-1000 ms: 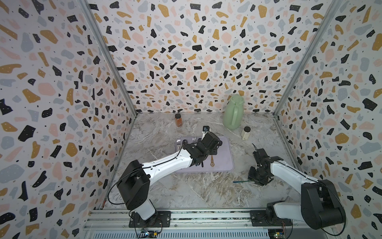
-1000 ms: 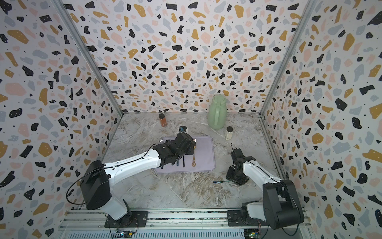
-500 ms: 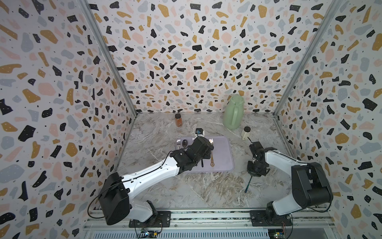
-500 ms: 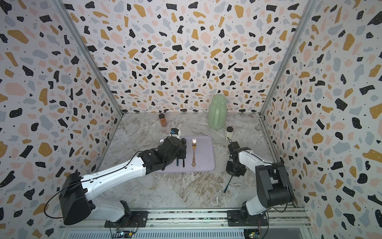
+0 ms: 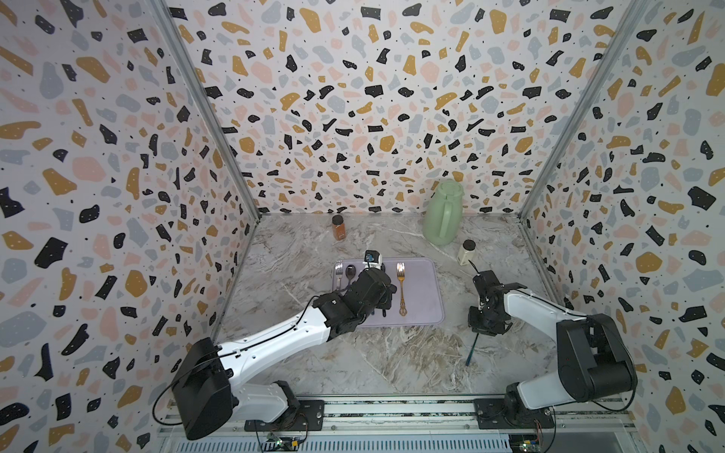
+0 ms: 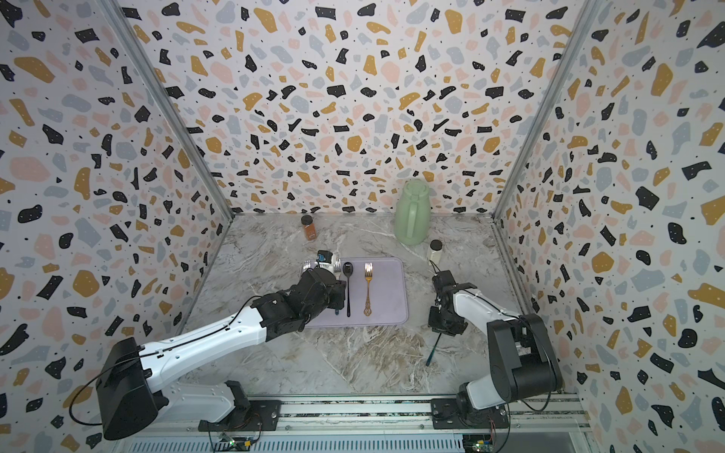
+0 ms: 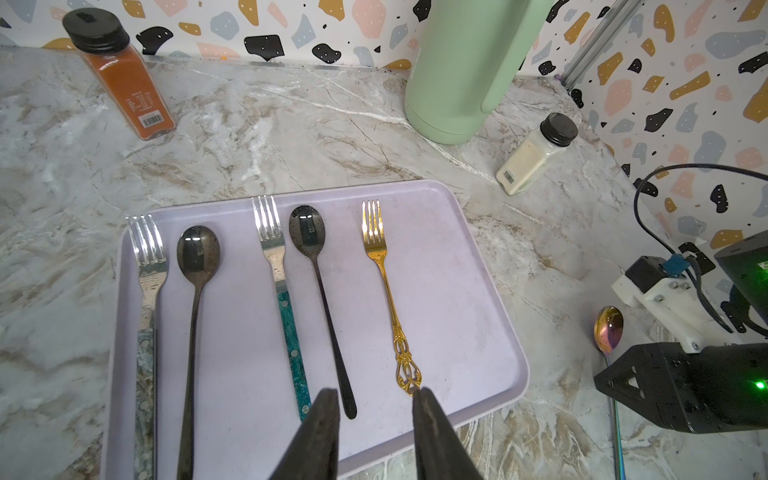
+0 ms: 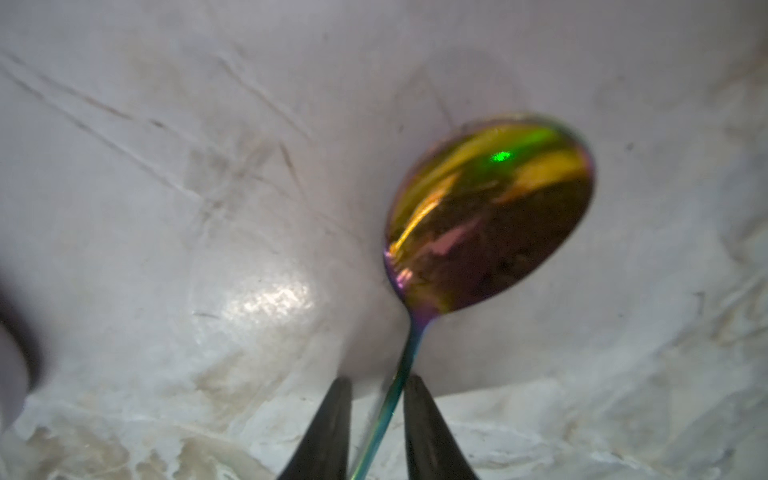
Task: Set the spoon and fork side by side
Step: Pick up the spoon from the center of the board, then place the spoon on the tray.
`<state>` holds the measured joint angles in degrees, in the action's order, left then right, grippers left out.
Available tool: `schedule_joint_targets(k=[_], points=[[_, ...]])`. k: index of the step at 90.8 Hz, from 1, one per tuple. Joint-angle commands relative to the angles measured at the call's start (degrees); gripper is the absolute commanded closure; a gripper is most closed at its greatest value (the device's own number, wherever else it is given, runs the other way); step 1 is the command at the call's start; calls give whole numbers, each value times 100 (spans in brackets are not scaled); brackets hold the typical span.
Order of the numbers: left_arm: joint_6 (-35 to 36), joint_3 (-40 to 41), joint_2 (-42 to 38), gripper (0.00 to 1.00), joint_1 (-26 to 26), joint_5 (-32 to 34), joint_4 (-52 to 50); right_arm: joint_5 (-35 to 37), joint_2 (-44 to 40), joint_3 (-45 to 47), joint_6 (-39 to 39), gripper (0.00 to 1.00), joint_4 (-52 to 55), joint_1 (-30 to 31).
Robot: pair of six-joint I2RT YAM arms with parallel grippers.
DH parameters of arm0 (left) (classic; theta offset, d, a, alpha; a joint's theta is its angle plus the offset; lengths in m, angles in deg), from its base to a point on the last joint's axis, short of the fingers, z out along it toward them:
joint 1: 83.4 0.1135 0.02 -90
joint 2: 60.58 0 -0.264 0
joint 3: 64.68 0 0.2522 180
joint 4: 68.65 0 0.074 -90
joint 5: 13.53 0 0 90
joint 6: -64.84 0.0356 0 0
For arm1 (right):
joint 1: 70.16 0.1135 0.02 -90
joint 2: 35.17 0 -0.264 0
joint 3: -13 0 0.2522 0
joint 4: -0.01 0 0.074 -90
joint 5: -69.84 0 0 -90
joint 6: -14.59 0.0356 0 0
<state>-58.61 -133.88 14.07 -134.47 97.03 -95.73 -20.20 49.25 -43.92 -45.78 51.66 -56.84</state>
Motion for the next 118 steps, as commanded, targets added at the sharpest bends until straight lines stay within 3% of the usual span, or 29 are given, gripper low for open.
schedule_joint_targets(k=[1,15,40,72,94,118], points=[[119,-6,-48,67,10,28,211,35,121,183,170,85,267,96],[139,-4,-175,67,6,36,132,130,-166,-138,141,96,703,171],[236,38,-745,67,2,137,-322,216,-267,-1597,7,96,1657,557],[379,39,-1556,65,9,423,-1105,357,1219,-3990,4,96,2058,1175],[361,261,-1865,65,9,506,-1232,445,2436,-5135,-11,96,2056,1643],[391,222,-1893,64,10,589,-1404,343,3657,-6211,-124,96,2109,1726]])
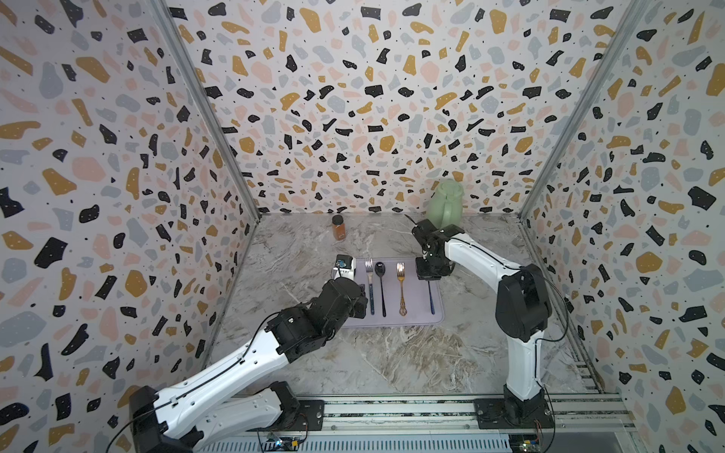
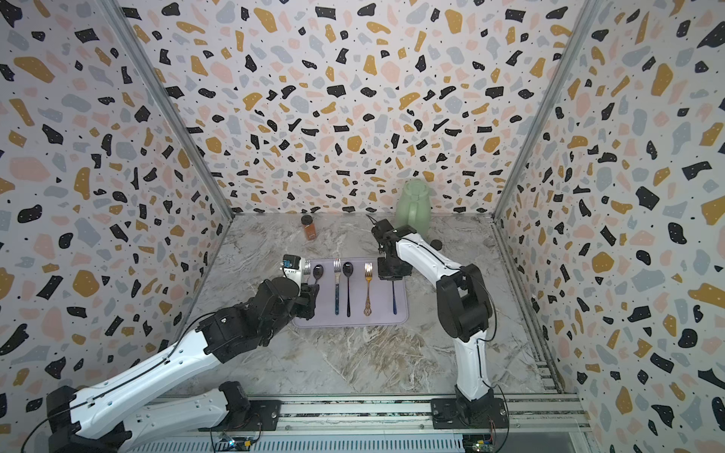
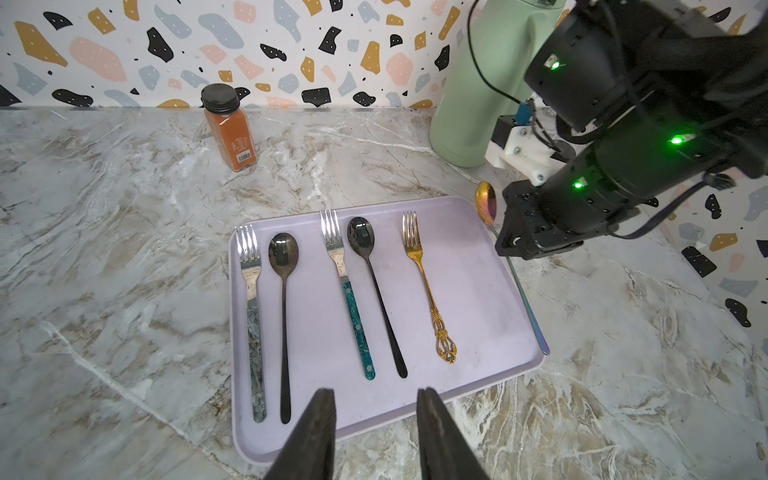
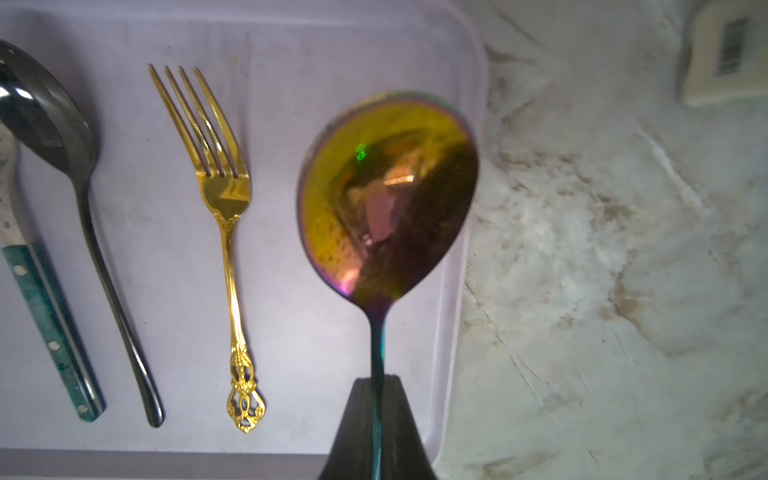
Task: Set the spoon and fork side by side
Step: Place the spoon on the tray.
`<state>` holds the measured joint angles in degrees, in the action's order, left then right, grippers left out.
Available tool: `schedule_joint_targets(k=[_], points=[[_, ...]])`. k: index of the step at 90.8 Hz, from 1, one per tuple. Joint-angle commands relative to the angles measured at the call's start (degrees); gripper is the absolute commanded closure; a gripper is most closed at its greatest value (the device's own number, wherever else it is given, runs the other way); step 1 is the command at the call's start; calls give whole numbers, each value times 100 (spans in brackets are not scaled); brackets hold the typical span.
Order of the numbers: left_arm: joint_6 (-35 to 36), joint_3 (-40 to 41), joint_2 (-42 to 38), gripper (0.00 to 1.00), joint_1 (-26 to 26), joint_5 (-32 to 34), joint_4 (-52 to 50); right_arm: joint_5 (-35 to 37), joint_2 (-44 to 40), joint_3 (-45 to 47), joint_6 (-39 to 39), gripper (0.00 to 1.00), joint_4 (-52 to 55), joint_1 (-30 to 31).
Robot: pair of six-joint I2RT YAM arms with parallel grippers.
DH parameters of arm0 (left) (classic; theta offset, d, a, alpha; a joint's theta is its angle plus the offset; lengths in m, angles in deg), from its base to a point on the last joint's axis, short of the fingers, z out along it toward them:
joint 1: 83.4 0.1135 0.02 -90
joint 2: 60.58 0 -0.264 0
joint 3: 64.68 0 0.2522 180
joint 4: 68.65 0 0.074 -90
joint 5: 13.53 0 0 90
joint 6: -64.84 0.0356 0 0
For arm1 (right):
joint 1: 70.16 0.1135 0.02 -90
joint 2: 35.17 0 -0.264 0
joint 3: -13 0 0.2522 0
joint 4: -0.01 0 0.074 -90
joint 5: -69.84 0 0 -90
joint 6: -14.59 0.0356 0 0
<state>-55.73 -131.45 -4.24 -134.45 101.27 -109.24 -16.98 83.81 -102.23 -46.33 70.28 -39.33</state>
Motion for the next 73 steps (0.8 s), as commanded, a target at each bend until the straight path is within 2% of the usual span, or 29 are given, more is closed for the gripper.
schedule_joint_targets(k=[1,25,73], points=[[108,-23,-61,64,7,170,-56,19,234,-407,-69,96,246,-24],[130,-42,18,63,7,271,-33,-115,862,-789,-58,96,238,-16],[83,-35,196,63,7,271,62,-377,988,-624,383,91,-78,195]])
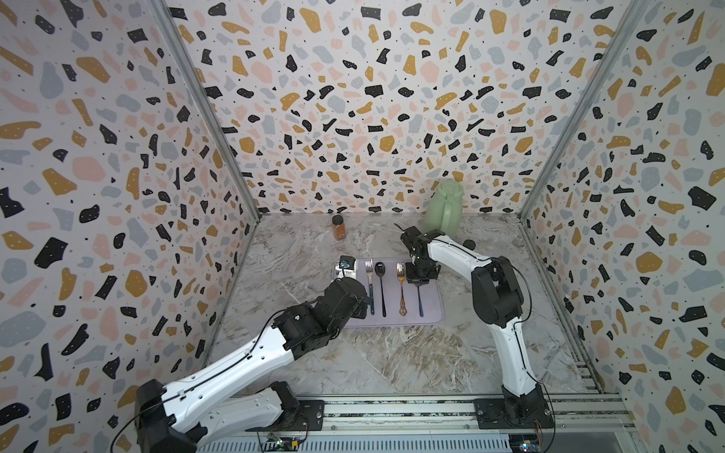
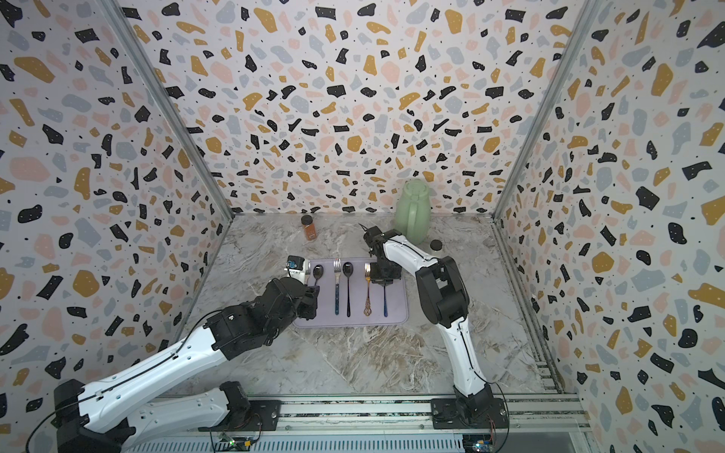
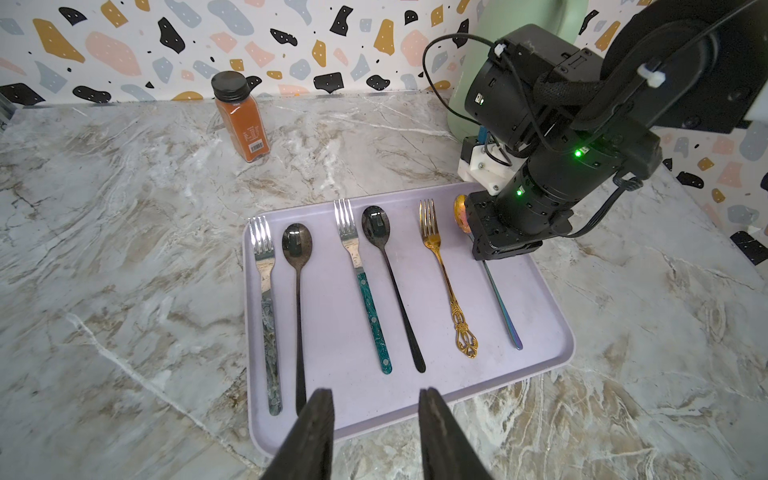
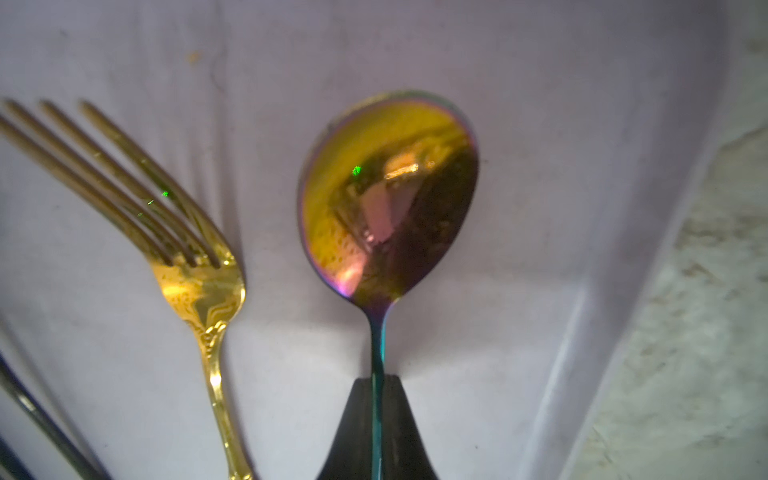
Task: Set the spoon and fork side by side
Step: Place the spoon on the tray.
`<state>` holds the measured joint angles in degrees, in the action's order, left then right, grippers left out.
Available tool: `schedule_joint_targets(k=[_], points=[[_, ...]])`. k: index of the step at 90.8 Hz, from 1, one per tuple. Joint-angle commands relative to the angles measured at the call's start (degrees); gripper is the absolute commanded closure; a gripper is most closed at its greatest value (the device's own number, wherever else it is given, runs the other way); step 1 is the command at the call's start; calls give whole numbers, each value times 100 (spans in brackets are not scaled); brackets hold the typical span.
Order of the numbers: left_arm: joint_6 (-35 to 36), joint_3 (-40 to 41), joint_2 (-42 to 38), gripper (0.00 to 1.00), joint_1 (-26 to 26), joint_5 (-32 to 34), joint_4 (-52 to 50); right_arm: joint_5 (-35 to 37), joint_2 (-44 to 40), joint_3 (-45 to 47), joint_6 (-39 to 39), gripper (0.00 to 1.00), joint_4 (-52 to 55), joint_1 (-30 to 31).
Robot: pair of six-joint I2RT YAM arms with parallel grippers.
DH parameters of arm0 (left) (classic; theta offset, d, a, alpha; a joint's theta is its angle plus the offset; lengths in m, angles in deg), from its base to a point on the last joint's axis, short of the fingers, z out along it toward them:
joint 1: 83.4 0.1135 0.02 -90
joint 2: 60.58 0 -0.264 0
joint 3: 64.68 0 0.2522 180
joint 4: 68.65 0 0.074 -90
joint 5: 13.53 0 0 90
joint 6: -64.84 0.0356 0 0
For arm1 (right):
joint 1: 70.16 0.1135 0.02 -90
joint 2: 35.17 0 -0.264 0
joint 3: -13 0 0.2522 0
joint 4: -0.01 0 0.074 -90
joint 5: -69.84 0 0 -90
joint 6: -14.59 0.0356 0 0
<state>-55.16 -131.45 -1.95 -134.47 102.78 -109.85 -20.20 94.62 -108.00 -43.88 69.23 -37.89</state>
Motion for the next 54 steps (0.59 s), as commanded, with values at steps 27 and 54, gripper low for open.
schedule_joint_targets(k=[27,54], points=[[162,-133,-43,62,32,412,151,57,-419,15,-7,55,178,60],[691,-437,-12,50,294,1557,1016,602,-1940,869,-229,51,193,-81]])
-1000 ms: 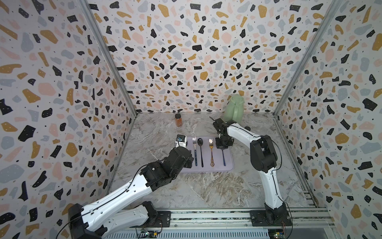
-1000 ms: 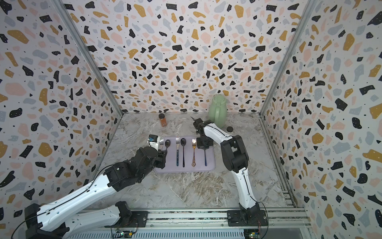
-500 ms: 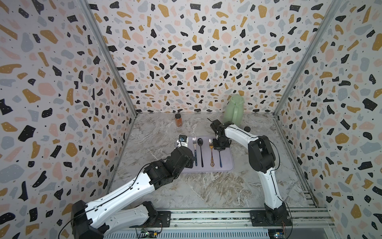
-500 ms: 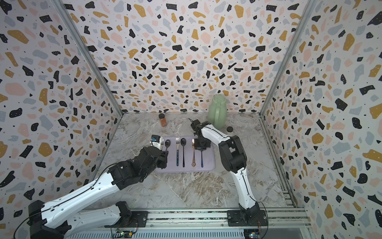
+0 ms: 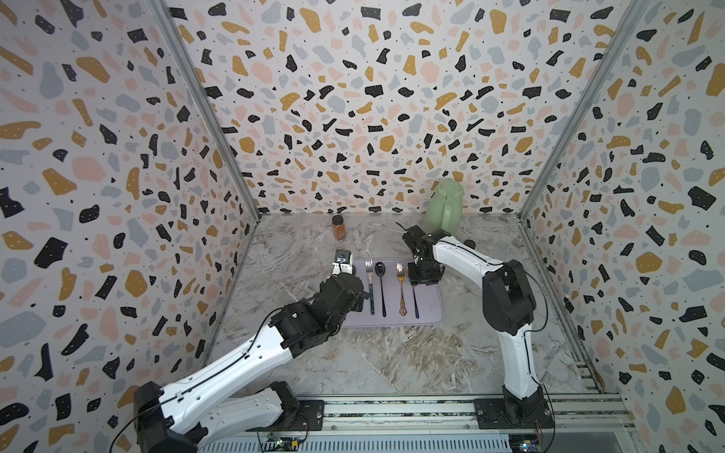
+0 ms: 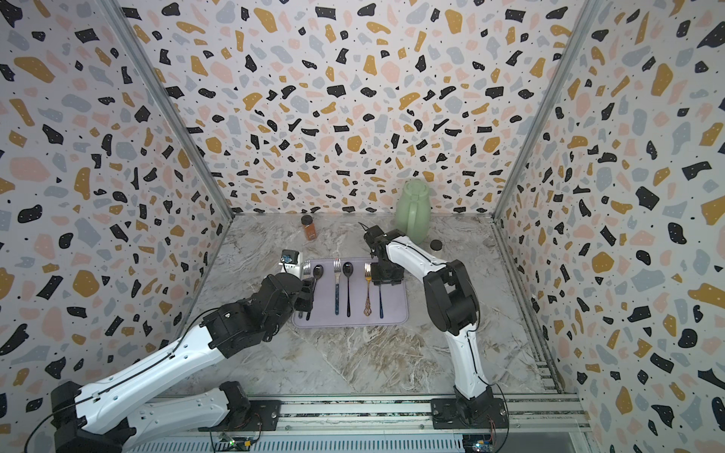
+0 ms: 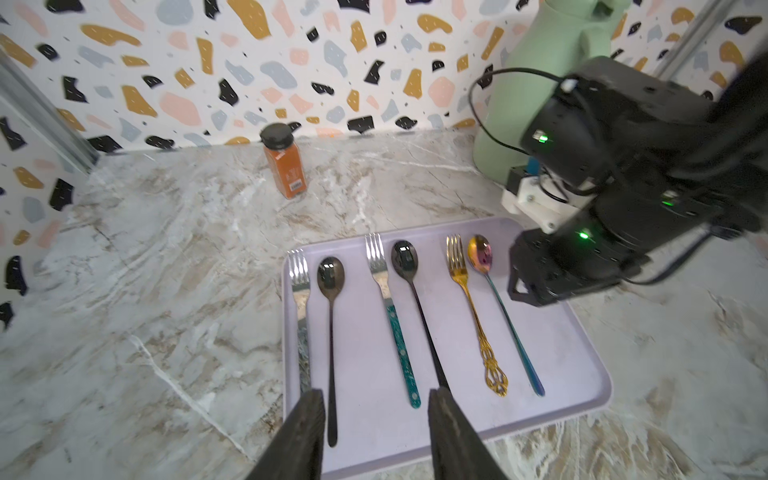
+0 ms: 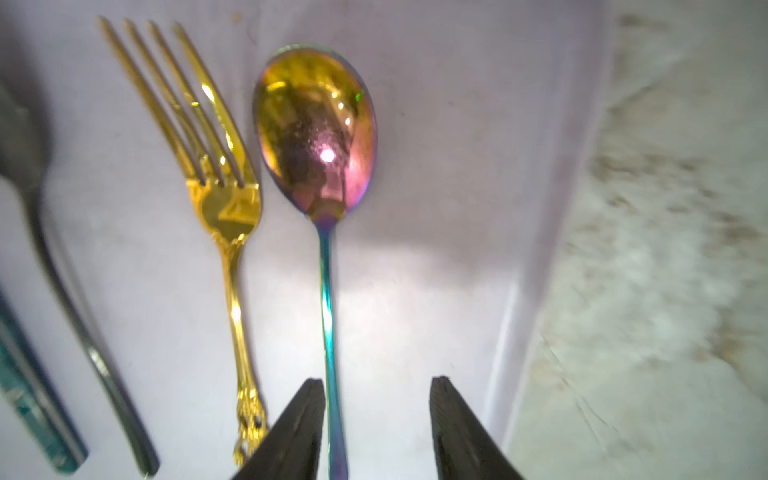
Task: Set the spoon and fork side by side
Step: Place the spoon on the tray, then reset both arms
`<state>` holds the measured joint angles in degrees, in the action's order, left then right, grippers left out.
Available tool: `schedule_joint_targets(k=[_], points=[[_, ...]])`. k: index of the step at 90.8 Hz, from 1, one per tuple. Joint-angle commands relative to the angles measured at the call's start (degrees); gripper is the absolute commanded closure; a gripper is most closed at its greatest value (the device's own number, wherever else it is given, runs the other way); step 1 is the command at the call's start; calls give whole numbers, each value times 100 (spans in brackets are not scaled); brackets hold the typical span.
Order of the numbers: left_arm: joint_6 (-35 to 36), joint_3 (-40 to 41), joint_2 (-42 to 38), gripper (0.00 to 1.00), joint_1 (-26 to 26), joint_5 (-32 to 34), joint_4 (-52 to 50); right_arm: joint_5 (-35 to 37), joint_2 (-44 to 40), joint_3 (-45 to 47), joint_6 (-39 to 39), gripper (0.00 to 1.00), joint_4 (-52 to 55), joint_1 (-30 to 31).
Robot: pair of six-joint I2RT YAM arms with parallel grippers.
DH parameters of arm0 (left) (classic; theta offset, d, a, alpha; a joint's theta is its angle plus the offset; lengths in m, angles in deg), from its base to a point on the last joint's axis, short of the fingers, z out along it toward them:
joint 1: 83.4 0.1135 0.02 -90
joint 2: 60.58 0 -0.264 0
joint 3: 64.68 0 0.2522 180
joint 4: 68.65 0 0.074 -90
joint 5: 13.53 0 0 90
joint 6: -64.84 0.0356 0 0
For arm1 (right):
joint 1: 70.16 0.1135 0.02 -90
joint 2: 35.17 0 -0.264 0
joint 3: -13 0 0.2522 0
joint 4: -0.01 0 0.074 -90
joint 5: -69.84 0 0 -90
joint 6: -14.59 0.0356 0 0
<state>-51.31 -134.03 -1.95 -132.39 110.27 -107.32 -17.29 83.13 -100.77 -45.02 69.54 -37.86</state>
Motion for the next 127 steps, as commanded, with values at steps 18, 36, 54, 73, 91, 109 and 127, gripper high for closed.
schedule_joint_targets(k=[18,36,54,73,91,109,127], points=[[1533,448,166,41,237,1481,2425,961,-1875,688,-489,40,20,-185],[2815,1533,644,11,764,1418,4577,1689,-2949,2377,-1241,19,-1671,-386],[3196,2129,1260,1,1402,1523,5459,2467,-3910,4177,-1945,14,-3588,-673],[3364,2666,1787,0,2160,1413,6153,2466,-4391,5815,-2758,2,-5927,-1393],[3163,2934,1211,0,2774,388,5694,2359,-3983,6519,-2882,0,-7182,-2154],[2825,3363,1434,0,3633,-941,5993,1870,-3542,6943,-2918,0,-8411,-2655],[2635,3720,2256,0,4147,-1922,7221,1564,-3178,6958,-2930,0,-8729,-2825]])
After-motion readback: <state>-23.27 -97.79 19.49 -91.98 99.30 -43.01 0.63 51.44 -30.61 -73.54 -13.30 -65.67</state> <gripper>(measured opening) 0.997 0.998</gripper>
